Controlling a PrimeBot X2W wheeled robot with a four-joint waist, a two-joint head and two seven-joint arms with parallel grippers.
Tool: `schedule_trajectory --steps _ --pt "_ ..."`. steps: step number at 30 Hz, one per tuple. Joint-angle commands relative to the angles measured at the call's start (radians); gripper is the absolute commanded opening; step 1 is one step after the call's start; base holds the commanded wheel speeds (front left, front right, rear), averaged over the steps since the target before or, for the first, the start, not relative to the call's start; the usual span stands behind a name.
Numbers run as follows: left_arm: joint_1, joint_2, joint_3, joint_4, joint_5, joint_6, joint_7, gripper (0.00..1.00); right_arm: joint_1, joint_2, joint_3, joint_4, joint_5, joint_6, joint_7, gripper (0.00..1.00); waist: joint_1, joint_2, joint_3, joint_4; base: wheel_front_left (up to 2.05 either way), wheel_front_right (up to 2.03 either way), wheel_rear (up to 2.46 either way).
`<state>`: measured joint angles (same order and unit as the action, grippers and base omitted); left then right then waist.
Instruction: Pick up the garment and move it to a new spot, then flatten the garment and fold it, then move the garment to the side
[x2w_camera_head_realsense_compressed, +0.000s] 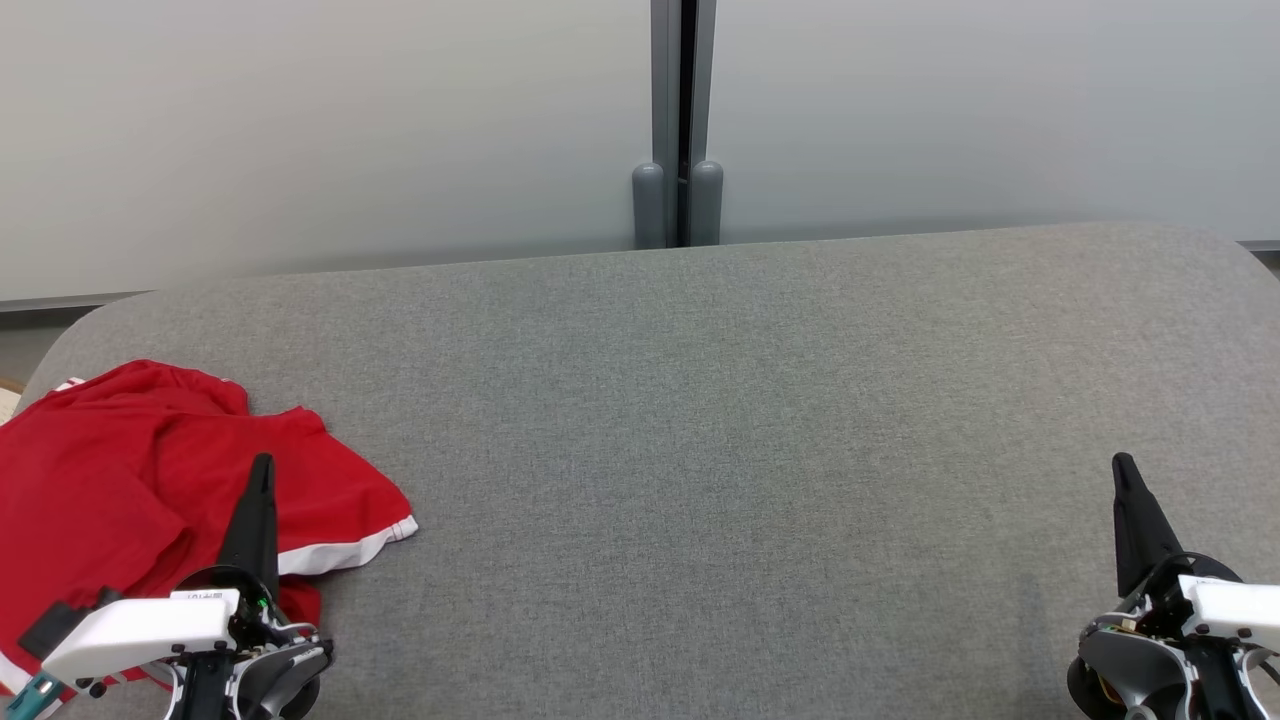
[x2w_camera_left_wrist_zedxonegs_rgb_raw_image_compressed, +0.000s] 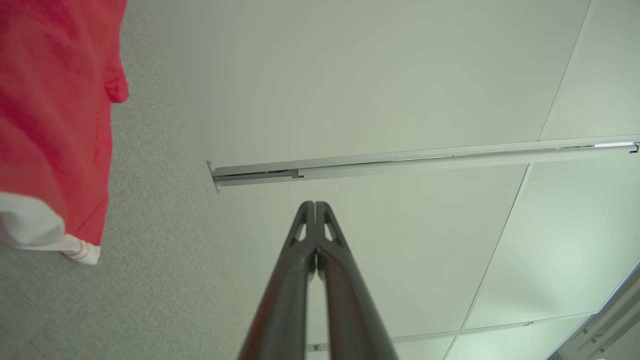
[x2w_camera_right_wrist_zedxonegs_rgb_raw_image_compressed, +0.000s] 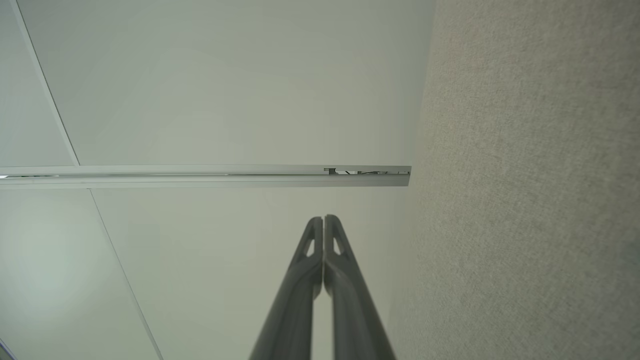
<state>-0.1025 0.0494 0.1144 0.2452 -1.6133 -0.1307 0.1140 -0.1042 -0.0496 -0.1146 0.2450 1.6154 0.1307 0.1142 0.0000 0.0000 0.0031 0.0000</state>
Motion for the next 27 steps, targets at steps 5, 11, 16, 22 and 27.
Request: schedule_trajectory --steps 5,11,16,22,27 --pt "-0.014 0.003 0.002 0.001 0.002 -0.004 0.001 0.0 -0.01 0.0 0.001 0.0 -0.006 0.0 0.002 0.0 0.0 0.0 0.0 0.0 0.0 0.0 0.0" --pt "-0.014 0.003 0.002 0.001 0.002 -0.004 0.001 0.0 -0.01 0.0 0.001 0.0 -0.006 0.0 0.002 0.0 0.0 0.0 0.0 0.0 0.0 0.0 0.0" --pt "-0.014 0.003 0.002 0.001 0.002 -0.004 0.001 0.0 -0.01 0.0 0.001 0.0 -0.006 0.0 0.002 0.0 0.0 0.0 0.0 0.0 0.0 0.0 0.0" --pt "-0.014 0.003 0.002 0.001 0.002 -0.004 0.001 0.0 -0.01 0.0 0.001 0.0 -0.006 0.0 0.002 0.0 0.0 0.0 0.0 0.0 0.0 0.0 0.0" --pt "-0.014 0.003 0.002 0.001 0.002 -0.004 0.001 0.0 -0.01 0.0 0.001 0.0 -0.006 0.0 0.002 0.0 0.0 0.0 0.0 0.0 0.0 0.0 0.0"
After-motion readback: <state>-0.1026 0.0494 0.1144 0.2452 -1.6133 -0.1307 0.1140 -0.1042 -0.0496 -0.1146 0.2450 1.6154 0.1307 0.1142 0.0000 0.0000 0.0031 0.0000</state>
